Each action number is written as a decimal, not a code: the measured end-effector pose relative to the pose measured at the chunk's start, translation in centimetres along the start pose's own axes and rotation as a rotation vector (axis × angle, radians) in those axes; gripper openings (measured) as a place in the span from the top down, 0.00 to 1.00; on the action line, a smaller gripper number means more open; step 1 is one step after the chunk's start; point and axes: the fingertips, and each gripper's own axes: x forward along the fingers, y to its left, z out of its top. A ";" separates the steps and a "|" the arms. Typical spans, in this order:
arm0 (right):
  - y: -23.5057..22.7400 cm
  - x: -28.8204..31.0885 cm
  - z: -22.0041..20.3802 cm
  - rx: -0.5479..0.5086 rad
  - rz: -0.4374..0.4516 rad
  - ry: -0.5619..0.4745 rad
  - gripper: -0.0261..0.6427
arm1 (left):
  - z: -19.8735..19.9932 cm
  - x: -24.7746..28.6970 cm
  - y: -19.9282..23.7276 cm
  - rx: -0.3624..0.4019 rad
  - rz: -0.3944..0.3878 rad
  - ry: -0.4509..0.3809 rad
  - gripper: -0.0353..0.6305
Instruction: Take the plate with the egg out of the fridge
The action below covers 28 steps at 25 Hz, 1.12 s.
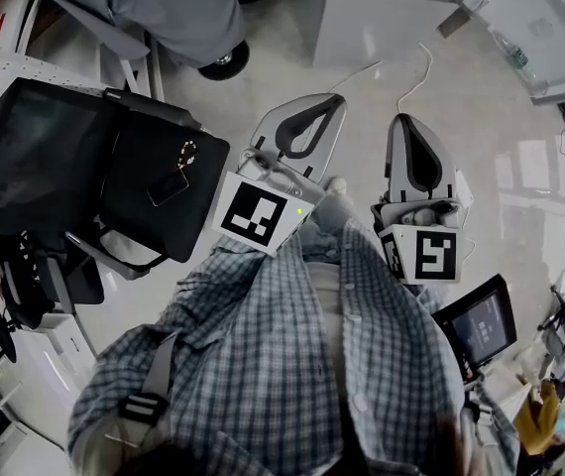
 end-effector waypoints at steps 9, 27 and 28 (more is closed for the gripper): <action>-1.2 0.6 0.1 -0.022 -0.012 -0.003 0.95 | 0.2 0.9 0.7 0.018 0.002 -0.015 0.94; -8.2 6.0 0.6 -0.029 0.011 -0.028 0.95 | 0.3 9.0 2.0 0.028 0.021 -0.014 0.94; -8.9 6.4 0.7 -0.030 0.015 -0.031 0.95 | 0.3 9.8 2.1 0.029 0.023 -0.014 0.94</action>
